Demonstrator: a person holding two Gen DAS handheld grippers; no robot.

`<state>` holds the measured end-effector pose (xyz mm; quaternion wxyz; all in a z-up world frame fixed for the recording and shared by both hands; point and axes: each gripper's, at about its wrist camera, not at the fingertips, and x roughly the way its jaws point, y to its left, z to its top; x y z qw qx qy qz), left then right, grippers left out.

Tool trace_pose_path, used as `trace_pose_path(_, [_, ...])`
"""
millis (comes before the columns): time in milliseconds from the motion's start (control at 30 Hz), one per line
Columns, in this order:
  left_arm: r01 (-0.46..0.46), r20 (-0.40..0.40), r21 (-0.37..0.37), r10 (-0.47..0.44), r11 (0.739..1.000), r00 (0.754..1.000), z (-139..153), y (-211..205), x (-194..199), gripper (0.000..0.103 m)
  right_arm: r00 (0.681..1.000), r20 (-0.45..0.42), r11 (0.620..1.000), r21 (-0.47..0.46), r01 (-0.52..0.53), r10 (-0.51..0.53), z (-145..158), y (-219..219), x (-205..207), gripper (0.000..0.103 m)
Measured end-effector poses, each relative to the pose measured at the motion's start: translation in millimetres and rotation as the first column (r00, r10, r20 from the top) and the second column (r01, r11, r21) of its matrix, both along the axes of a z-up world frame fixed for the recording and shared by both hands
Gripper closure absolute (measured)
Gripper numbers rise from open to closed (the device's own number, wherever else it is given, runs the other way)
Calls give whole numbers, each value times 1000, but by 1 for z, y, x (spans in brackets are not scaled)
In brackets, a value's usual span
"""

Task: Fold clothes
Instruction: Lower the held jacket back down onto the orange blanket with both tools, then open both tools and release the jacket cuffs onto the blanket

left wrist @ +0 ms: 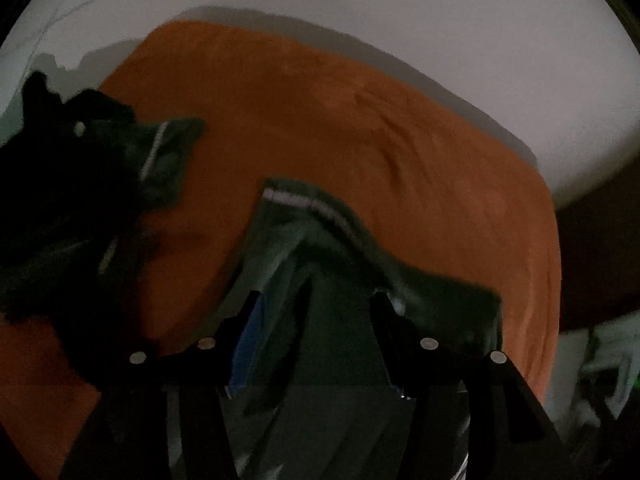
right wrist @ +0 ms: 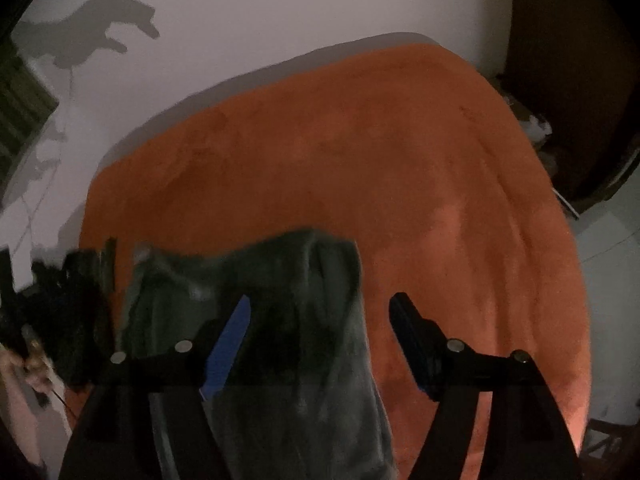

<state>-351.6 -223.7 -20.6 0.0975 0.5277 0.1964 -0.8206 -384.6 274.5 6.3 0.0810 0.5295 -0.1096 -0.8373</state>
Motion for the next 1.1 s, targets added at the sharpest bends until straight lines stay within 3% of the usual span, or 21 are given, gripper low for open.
trace_pose_path(100, [72,-12,-34,-73,997,997,8,4,62,36,999,-5,999,-3,-36,36,-1,6,62,31])
trace_pose_path(200, [143,4,-35,-143,989,990,-2,5,132,35,997,-11,997,-7,-71,71,-3,12,123,31])
trace_pose_path(267, [150,2,-46,-150,988,989,-11,-4,168,35,996,-4,996,-16,-93,93,-21,19,167,31])
trace_pose_path(367, [157,34,-121,-154,980,987,-27,-22,207,35,994,37,995,-24,-100,101,-50,35,215,31])
trace_pose_path(467, [185,42,-117,-181,976,983,-47,-43,252,35,995,59,994,-77,-81,86,-78,53,262,31])
trace_pose_path(567, [181,56,-151,-174,972,983,-69,-66,292,35,999,36,991,-136,-19,24,-98,79,309,31])
trace_pose_path(667, [146,88,-183,-132,972,987,-102,-100,332,35,998,56,990,-132,46,-39,-128,100,348,31])
trace_pose_path(867, [21,194,-227,24,974,981,-159,-171,380,35,965,262,994,-97,50,-23,-191,116,373,33])
trace_pose_path(933, [-8,190,-194,46,981,981,-167,-183,391,35,956,291,974,-205,101,-38,-202,121,378,44])
trace_pose_path(967, [-18,182,-174,50,985,982,-168,-185,395,35,950,311,954,-271,126,-37,-208,120,380,59])
trace_pose_path(1000, [-27,174,-155,54,987,983,-169,-187,398,35,944,327,933,-326,150,-38,-214,119,383,83])
trace_pose_path(1033, [-40,166,-137,63,990,984,-171,-187,401,35,945,324,925,-343,164,-47,-216,116,384,90])
trace_pose_path(1100, [-63,163,-100,78,993,983,-175,-188,403,35,953,293,937,-304,174,-82,-208,117,385,92])
